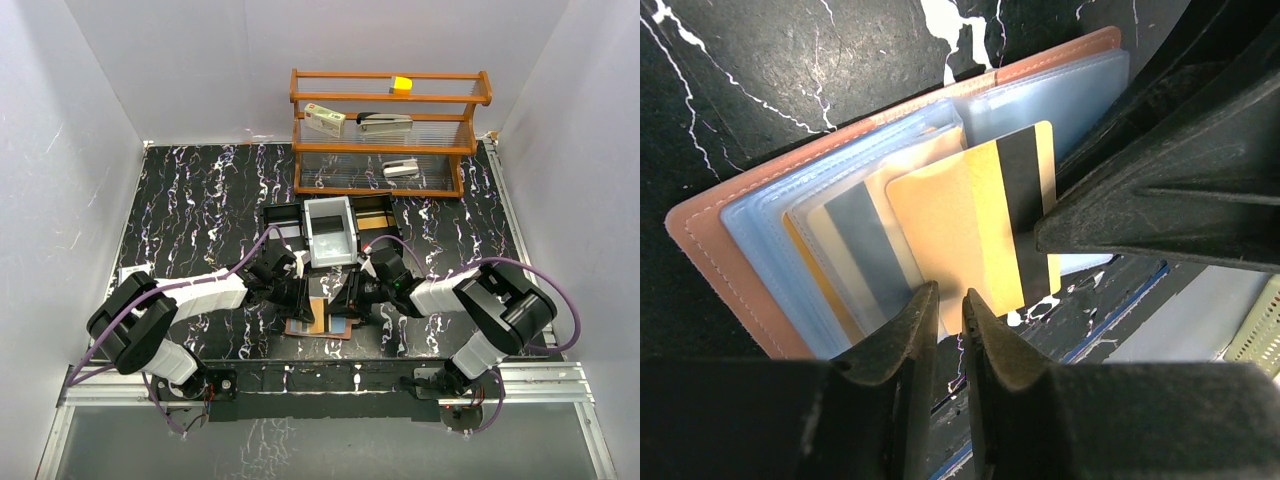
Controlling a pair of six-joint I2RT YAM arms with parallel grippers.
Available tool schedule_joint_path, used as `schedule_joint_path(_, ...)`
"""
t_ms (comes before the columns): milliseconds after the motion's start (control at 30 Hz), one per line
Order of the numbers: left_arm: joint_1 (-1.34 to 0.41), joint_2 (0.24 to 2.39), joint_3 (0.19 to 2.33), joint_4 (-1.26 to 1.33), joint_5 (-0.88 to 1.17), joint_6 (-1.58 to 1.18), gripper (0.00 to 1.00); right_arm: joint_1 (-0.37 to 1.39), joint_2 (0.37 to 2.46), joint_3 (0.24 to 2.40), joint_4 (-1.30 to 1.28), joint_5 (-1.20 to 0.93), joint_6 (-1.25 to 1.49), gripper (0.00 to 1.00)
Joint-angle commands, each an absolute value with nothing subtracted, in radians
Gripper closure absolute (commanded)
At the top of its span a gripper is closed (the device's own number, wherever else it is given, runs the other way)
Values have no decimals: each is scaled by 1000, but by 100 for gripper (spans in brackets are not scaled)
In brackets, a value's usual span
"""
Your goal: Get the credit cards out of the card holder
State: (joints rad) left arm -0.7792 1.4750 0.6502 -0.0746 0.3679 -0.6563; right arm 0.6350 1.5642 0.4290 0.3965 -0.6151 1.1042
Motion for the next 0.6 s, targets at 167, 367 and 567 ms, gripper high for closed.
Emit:
schedule_joint_path(167,-785,1480,613,-141,319,-648,84,670,1595,471,461,-606,1089,84)
schedule_joint_path(367,-785,1478,616,-148,317,-644,84,684,1618,463,508,-612,1105,86)
schedule_joint_path(567,-785,1470,620,-163,307,-640,84,683,1563,488,376,-538,1043,100)
